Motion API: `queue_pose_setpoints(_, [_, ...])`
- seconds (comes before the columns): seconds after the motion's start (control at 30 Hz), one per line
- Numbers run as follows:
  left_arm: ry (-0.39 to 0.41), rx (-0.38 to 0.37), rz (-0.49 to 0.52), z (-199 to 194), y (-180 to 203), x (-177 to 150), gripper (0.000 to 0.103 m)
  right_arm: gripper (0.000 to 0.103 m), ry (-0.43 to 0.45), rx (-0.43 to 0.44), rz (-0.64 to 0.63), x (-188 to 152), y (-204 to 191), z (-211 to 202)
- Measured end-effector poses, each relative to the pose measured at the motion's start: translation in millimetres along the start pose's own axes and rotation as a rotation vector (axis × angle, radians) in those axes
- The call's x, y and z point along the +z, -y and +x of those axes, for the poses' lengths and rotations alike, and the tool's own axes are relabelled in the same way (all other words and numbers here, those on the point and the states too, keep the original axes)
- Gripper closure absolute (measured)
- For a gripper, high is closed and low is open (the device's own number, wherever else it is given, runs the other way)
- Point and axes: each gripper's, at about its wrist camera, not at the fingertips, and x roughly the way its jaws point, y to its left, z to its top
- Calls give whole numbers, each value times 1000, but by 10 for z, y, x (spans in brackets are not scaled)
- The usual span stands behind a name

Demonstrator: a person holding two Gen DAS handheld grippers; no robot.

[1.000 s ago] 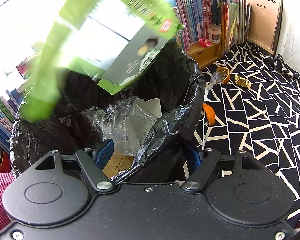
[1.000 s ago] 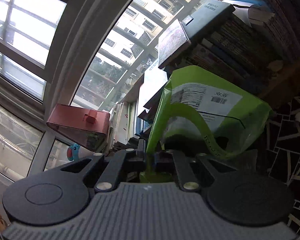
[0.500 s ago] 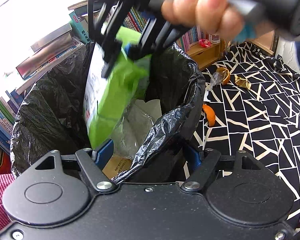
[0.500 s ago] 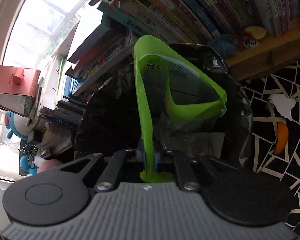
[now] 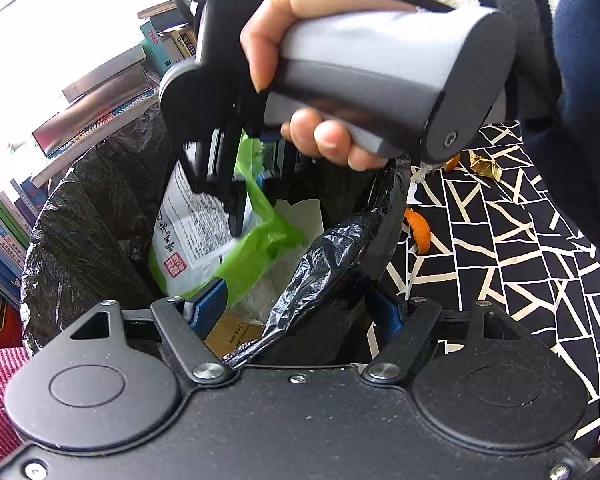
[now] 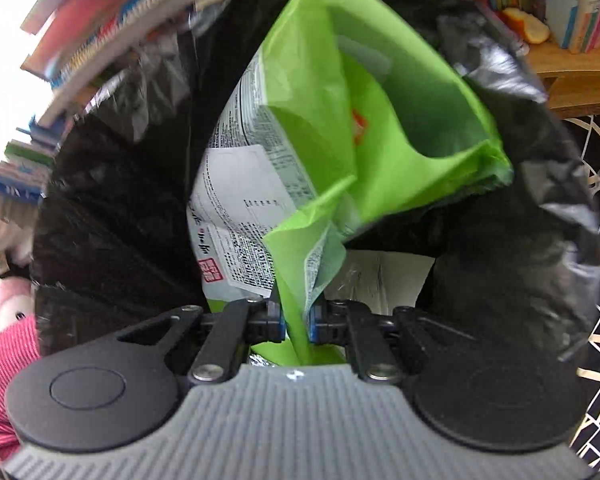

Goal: Collect trash
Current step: 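Lower the green bag into the bin and open the right gripper, then move the right gripper down to the orange peel on the cloth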

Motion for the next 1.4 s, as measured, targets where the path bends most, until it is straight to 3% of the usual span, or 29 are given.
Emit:
queue_pose_setpoints(0.07, [0,-1,-1,-4,-7,-1,29,80,-12,-5,-13,-22,-21,23])
queue_pose_setpoints(0.1, [-2,-3,0,-3,-10,-3,29,67,-15,-13,-21,-34,-32,27])
queue_pose_setpoints(0.2, [-3,-3,0,-5,-9,-2,29,51,-13,-10,-41,-90,-57,15])
queue_pose_setpoints(0.37, [-3,-3,1,-8,-5,-1,29,36,17,7,-73,-182,-103,-133])
queue_pose_setpoints(0.5, [-1,-2,2,-8,-3,-4,29,26,51,72,-82,-261,-109,-383])
queue_pose_setpoints(0.8, [2,0,6,-22,18,-21,29,15,245,242,-72,-582,77,-1096])
queue_pose_setpoints(1.0, [1,0,6,-17,12,-21,29,13,415,280,2,-792,386,-1466])
queue_pose_setpoints(1.2, [3,5,11,-13,23,-25,29,4,612,193,126,-1083,897,-1692])
queue_pose_setpoints(1.4, [-1,6,12,-7,23,-24,29,3,714,61,239,-1263,1410,-1604])
